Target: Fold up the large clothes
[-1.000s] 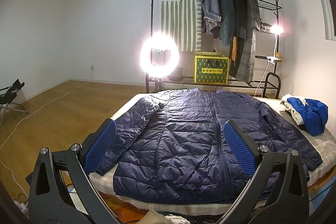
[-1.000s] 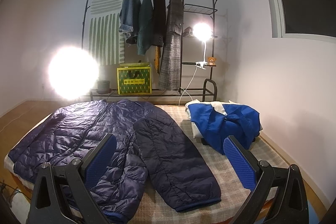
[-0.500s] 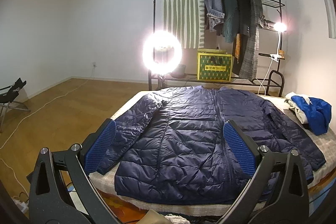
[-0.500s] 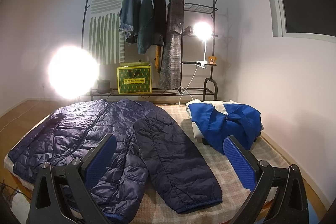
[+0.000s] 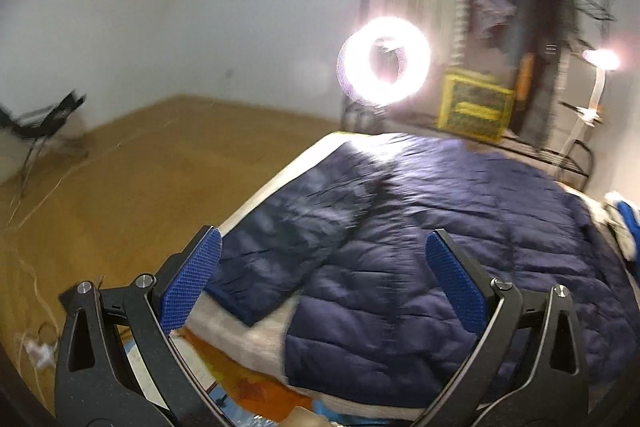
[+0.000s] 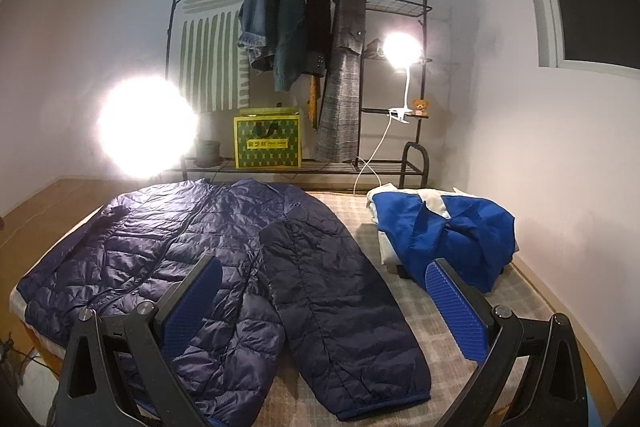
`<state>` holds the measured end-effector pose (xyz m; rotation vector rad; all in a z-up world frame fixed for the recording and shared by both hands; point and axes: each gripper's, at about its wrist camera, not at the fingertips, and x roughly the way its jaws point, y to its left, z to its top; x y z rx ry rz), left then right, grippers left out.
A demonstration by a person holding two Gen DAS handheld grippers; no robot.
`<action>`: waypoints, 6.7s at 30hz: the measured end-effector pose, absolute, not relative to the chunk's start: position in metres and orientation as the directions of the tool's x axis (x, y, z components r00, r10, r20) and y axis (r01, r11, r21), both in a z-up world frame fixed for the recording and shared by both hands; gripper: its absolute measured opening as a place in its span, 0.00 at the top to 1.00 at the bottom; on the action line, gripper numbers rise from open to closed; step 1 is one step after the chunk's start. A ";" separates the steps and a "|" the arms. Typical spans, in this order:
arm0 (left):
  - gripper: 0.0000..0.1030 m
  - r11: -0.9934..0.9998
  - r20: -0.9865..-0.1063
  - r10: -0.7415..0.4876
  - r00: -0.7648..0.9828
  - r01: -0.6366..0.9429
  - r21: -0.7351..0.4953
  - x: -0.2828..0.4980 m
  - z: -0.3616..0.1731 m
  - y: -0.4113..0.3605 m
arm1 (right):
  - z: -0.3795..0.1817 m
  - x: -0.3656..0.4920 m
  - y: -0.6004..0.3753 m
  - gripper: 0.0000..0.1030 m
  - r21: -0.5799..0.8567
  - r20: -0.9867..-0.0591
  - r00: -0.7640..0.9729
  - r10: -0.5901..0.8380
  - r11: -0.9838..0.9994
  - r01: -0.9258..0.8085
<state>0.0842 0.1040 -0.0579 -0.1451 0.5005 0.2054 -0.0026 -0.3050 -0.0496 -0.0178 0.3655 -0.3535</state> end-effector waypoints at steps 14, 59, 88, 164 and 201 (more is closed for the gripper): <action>0.10 0.732 -0.724 0.027 0.689 -0.507 -0.455 0.129 -0.163 0.267 | -0.058 0.017 -0.332 0.00 -0.059 -0.368 0.887 -0.280 0.959 0.278; 0.92 0.863 -0.584 -0.388 0.714 0.059 -0.501 0.267 -0.071 0.091 | -0.060 0.084 -0.273 0.18 -0.057 -0.441 0.883 -0.158 0.987 0.148; 0.50 0.864 -0.630 -0.469 0.618 0.173 -0.473 0.272 -0.085 0.047 | -0.065 0.279 -0.215 0.17 0.162 -0.687 0.700 0.194 0.980 -0.112; 0.52 0.971 -0.719 -0.182 0.670 0.006 -0.240 0.334 -0.156 0.095 | -0.128 0.470 -0.359 0.44 0.111 -0.720 0.690 -0.073 0.970 0.218; 0.52 0.654 -0.552 -0.676 0.489 0.743 -0.142 0.071 -0.050 -0.207 | -0.061 -0.022 -0.426 0.35 0.030 -0.504 0.798 -0.331 0.916 0.399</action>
